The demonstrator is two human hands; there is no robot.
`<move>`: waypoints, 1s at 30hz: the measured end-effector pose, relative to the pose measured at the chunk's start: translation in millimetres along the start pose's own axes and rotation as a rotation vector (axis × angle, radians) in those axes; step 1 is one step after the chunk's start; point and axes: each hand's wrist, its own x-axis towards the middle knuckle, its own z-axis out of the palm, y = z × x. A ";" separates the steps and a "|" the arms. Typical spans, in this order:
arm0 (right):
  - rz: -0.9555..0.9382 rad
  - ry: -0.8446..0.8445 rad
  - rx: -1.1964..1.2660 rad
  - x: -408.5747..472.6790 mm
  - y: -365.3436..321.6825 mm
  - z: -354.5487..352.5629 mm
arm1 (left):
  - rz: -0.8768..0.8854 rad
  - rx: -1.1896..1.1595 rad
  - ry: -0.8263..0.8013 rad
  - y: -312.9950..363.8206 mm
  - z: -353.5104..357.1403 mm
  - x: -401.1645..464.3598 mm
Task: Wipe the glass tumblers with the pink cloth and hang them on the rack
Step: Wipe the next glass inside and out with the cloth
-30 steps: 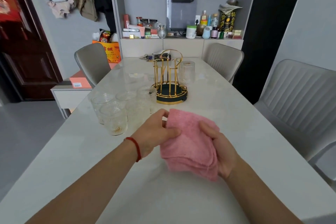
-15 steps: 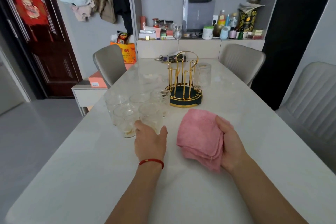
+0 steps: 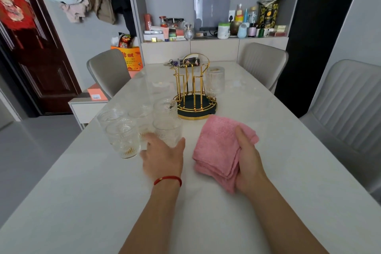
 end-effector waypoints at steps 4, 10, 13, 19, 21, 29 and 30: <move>-0.086 -0.071 -0.079 -0.8 2.0 3.7 | 0.386 -0.240 -0.252 14.0 -17.0 -24.1; -0.348 -0.127 -0.475 3.7 3.9 16.3 | 0.568 -0.316 -0.583 36.0 -10.2 -19.1; -0.487 -0.034 -0.412 16.0 -3.7 23.3 | 0.636 -0.333 -0.629 42.0 6.9 -8.3; -0.338 0.008 0.014 25.2 0.0 22.6 | 0.466 -0.576 -0.584 22.6 14.7 -16.9; -0.285 0.024 0.064 27.3 -2.1 21.9 | 0.387 -0.579 -0.675 23.8 13.4 -10.0; -0.231 0.013 0.017 26.3 -7.3 5.8 | -0.340 -0.978 -1.238 19.8 3.4 -9.1; -0.255 0.027 -0.001 27.3 -6.9 5.5 | -0.282 -0.947 -1.214 20.5 4.2 -12.4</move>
